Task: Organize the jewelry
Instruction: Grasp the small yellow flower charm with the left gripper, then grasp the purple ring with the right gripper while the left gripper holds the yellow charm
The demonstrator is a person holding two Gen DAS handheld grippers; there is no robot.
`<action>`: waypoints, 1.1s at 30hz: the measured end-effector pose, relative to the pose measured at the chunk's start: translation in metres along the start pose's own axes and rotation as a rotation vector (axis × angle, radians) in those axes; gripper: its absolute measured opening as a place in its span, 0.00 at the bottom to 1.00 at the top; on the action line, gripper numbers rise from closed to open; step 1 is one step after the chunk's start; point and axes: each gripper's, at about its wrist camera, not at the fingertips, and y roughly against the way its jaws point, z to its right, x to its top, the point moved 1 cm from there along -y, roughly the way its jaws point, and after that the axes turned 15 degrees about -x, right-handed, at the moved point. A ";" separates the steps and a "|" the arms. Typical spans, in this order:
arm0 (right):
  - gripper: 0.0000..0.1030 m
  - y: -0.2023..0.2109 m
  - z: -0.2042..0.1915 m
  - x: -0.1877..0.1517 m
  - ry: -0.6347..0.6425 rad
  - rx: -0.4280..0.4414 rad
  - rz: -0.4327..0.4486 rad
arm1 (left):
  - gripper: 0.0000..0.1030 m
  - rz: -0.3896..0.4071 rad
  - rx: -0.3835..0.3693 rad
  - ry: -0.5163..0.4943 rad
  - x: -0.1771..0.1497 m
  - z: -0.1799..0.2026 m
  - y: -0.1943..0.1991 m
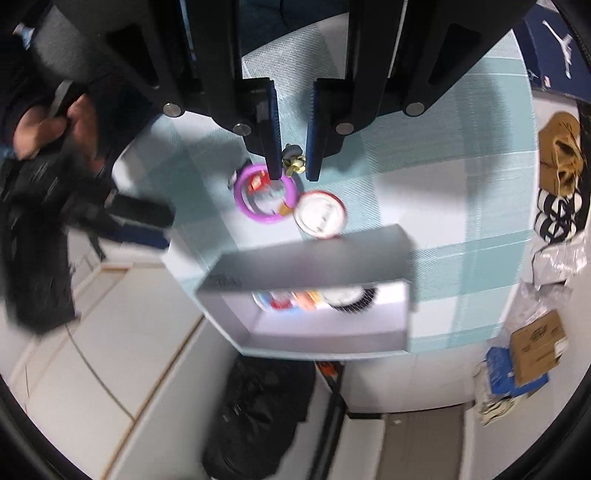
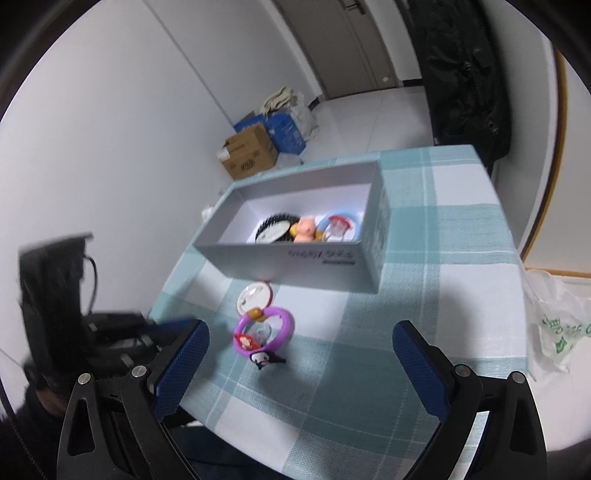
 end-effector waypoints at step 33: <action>0.59 -0.053 -0.076 -0.017 0.361 -0.111 -0.023 | 0.08 0.263 0.046 0.167 0.017 -0.040 0.042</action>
